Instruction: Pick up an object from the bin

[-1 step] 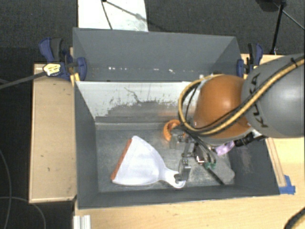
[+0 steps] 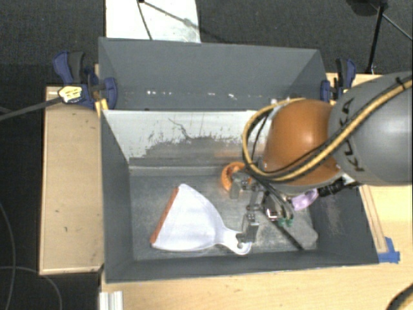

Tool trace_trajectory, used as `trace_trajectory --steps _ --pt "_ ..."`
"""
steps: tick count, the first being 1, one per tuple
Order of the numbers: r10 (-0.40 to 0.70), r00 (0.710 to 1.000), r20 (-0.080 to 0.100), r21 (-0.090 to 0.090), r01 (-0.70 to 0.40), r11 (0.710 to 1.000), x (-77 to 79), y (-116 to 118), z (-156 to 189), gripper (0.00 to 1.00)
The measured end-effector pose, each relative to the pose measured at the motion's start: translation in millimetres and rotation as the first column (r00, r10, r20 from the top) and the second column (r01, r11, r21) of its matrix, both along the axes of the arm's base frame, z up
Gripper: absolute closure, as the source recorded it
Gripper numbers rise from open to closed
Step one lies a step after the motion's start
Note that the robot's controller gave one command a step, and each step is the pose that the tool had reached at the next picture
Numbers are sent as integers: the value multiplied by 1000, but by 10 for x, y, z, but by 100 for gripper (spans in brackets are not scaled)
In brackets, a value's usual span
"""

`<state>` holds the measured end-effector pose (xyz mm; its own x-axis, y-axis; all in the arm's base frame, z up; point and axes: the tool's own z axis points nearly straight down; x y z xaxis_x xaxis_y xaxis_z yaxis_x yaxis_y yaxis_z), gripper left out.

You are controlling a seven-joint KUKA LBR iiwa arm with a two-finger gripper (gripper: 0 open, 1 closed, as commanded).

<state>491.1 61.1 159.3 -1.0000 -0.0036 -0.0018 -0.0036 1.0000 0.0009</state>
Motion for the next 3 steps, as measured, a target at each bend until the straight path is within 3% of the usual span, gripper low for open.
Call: trace_trajectory --steps 1,2,3 --pt "-35 999 8 1 35 999 -2 130 -480 0" --pt "-257 966 -8 -2 257 967 163 241 -883 100" --pt "-257 966 -8 -2 257 966 163 240 -883 100"
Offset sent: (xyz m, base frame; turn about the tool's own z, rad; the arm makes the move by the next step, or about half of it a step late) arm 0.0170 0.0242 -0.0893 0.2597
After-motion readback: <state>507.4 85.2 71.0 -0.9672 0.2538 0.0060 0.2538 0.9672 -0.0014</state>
